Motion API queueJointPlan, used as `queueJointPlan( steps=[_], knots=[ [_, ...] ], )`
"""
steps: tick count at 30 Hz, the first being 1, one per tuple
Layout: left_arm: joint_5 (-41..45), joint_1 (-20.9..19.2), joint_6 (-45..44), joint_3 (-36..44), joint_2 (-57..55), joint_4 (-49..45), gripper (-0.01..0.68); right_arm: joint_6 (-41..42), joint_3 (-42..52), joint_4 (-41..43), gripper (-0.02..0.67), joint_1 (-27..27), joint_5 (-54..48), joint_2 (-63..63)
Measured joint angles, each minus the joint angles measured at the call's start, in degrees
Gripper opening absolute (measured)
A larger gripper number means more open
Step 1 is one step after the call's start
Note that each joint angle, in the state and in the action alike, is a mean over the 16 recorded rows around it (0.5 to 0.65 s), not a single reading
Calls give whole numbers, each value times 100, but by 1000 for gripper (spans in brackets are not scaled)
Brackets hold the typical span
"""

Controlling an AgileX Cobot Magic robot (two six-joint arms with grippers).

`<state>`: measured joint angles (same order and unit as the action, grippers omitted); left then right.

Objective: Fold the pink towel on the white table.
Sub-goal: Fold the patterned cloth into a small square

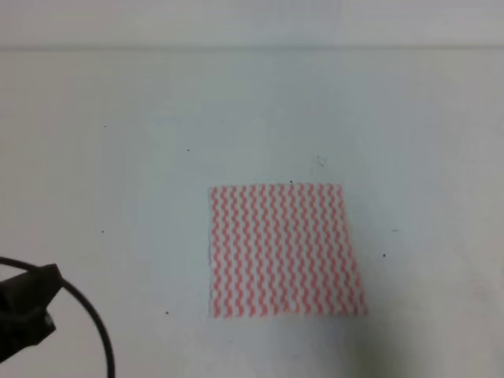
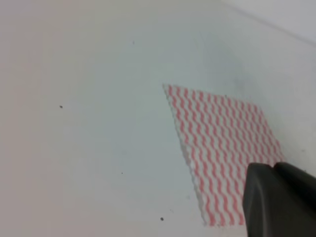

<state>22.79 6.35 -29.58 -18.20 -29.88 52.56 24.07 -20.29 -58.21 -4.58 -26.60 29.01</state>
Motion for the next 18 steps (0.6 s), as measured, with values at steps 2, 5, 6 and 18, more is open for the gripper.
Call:
queueJointPlan(
  steps=[2, 5, 6, 18],
  knots=[
    [107, 1, -520, -119, -377, 370, -5, 1, -91, 60, -18, 0, -183, 301],
    [199, 3, -1422, -235, -867, 1039, -5, 6, -187, 103, -18, 0, -420, 684],
    [212, 4, -1738, -260, -1021, 1282, -5, 7, -212, 103, -18, 0, -491, 793],
    [296, 343, -4790, -431, -2557, 3950, -4, 14, -683, -54, -18, -522, -755, 1786]
  ],
)
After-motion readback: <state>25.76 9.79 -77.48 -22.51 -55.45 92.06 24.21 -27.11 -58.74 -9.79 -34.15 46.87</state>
